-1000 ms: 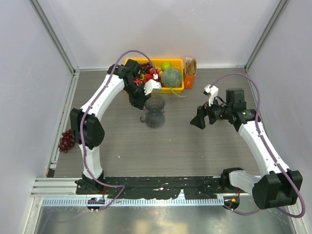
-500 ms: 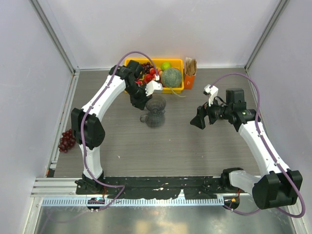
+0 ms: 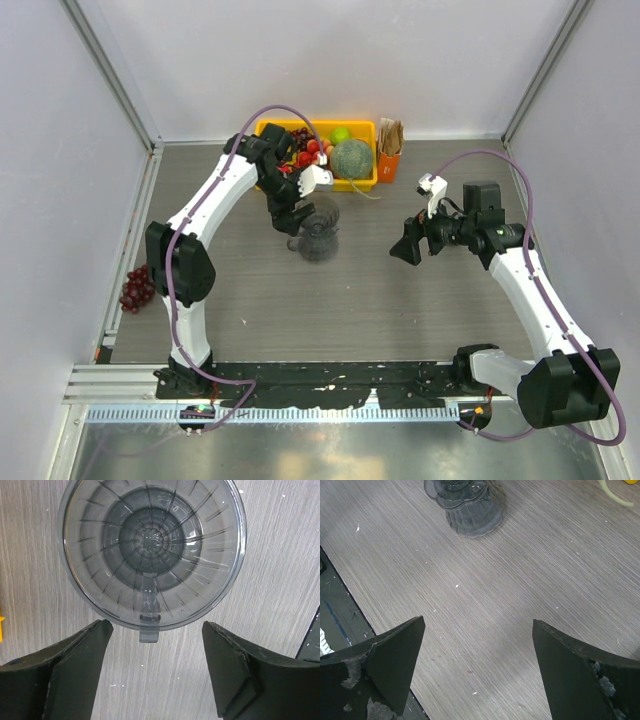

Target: Place the coffee filter in the dripper

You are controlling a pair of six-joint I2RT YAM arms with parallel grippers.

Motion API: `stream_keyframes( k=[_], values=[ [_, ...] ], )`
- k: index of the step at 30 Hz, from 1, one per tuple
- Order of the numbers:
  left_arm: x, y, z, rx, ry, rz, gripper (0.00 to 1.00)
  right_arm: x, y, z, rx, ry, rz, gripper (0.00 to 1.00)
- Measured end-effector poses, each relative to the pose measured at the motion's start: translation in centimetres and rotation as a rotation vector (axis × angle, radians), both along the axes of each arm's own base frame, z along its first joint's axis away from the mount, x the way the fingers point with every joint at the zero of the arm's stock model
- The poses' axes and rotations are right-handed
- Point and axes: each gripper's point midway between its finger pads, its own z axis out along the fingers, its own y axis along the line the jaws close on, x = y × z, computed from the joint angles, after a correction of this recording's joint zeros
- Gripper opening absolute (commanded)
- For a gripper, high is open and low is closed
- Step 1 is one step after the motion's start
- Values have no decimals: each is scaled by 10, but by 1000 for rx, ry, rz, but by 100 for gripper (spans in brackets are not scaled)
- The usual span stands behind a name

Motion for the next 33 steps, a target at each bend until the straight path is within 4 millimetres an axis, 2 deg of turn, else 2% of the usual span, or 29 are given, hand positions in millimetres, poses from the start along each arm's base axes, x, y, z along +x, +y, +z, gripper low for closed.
stream_keyframes(
  k=[5, 13, 19, 33],
  values=[
    [-2, -2, 2, -15, 7, 2, 99, 0, 0, -1, 0, 5, 0, 95],
    [-6, -5, 18, -61, -29, 13, 99, -1, 0, -1, 2, 10, 3, 95],
    [-6, -5, 32, -85, -72, 8, 88, -2, 1, -1, 5, 11, 6, 96],
    [-6, -5, 26, -77, -61, 2, 75, -3, 1, -1, 10, 14, 10, 96]
  ],
)
